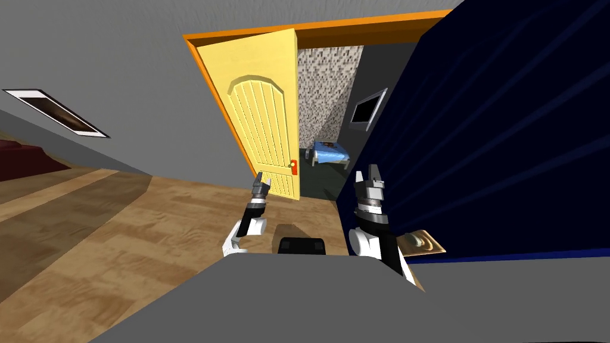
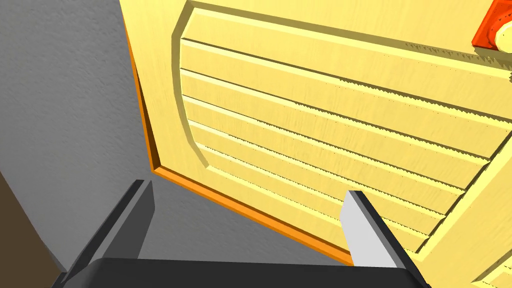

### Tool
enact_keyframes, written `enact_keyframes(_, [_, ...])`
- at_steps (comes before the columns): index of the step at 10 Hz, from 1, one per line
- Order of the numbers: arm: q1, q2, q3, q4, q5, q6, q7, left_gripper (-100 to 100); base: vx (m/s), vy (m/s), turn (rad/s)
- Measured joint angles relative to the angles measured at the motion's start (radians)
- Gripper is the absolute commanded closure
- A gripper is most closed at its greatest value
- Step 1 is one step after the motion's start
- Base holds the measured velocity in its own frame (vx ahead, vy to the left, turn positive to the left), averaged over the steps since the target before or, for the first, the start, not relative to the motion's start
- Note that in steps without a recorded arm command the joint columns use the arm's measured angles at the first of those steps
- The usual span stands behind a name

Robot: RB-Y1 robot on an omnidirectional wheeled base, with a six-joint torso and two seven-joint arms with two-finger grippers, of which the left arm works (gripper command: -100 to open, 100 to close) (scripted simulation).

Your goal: Pull the door open

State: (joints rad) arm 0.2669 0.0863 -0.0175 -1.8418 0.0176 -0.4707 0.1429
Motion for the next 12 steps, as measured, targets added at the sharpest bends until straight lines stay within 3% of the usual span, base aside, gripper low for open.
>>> enact_keyframes(4, [-0.05,0.016,0.004,0.106,0.001,0.039,-0.002,-100,0.127,-0.016,-0.06])
enact_keyframes(12, [-0.137,0.036,0.008,0.296,0.0,0.092,-0.008,-100,0.121,-0.011,-0.056])
